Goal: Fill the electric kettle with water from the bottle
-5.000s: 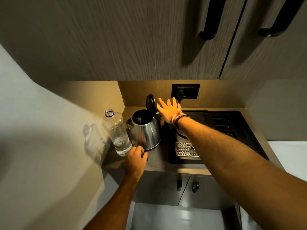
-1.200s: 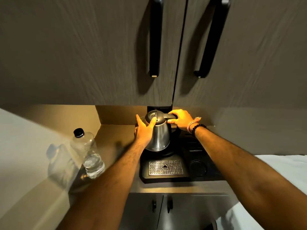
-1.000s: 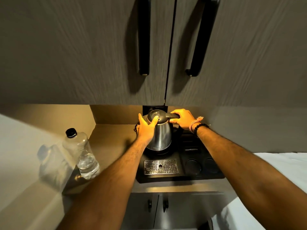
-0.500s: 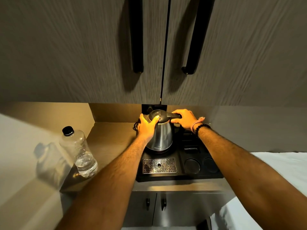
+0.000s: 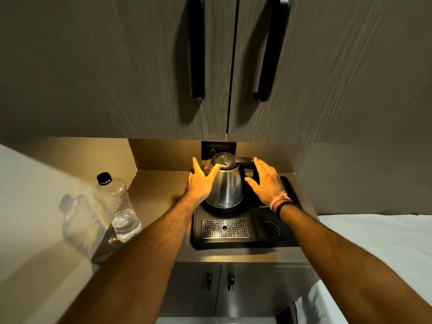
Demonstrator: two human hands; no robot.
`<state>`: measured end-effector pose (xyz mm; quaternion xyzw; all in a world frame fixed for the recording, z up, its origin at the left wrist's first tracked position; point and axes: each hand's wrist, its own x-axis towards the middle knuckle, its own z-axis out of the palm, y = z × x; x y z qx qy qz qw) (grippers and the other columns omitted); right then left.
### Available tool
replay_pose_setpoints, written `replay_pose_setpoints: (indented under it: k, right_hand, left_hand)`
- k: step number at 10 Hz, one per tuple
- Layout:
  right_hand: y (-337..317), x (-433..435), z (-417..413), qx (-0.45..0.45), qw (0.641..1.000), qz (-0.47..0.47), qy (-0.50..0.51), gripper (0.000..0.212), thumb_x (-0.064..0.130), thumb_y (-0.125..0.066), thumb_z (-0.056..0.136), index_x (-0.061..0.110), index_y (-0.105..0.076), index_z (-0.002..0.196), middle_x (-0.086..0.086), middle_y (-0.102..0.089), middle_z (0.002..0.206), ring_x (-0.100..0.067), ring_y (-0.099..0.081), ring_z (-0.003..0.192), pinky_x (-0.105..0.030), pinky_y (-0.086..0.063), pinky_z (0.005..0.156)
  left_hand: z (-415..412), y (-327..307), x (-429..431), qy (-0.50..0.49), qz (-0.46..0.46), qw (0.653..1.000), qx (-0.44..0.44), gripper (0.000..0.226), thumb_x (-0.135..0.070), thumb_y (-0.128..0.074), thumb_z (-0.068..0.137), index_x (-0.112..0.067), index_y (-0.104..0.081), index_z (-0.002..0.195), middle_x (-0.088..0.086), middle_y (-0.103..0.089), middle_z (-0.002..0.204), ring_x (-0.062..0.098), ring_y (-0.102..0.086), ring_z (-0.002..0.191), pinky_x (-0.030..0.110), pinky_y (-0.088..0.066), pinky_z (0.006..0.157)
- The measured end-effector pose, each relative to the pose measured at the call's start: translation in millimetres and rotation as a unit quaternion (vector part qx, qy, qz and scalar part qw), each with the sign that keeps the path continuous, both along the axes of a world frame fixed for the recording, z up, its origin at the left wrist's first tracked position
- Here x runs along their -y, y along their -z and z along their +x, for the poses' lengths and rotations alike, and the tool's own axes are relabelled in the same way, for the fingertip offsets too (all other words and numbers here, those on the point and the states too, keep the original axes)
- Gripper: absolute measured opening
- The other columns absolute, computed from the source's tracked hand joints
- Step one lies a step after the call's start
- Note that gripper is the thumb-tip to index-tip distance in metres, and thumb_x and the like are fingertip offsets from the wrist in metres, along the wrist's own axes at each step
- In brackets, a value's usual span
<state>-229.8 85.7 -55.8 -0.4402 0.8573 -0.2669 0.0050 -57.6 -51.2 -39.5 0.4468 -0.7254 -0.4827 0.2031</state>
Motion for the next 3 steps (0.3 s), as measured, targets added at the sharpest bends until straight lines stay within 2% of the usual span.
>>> replay_pose_setpoints:
  k: [1, 3]
  right_hand:
    - [0.9, -0.1, 0.9, -0.031, 0.999, 0.015, 0.002, 0.078, 0.045, -0.059, 0.091, 0.016, -0.024, 0.154, -0.013, -0.025, 0.161, -0.029, -0.018, 0.149, -0.041, -0.026, 0.118]
    - [-2.6, -0.7, 2.4, -0.077, 0.996, 0.036, 0.035, 0.075, 0.060, -0.052, 0.087, 0.026, -0.032, 0.151, -0.018, -0.012, 0.163, -0.036, -0.001, 0.151, -0.060, -0.021, 0.118]
  left_hand:
    - [7.9, -0.5, -0.5, 0.020, -0.036, 0.999, 0.034, 0.101, -0.073, -0.049, 0.085, -0.030, 0.007, 0.157, 0.020, -0.012, 0.164, 0.039, -0.017, 0.149, 0.056, -0.020, 0.116]
    - [16.7, -1.2, -1.2, 0.067, -0.141, 0.983, 0.100, 0.095, -0.072, -0.041, 0.089, -0.026, 0.006, 0.157, 0.018, -0.006, 0.165, 0.039, -0.016, 0.150, 0.060, -0.021, 0.117]
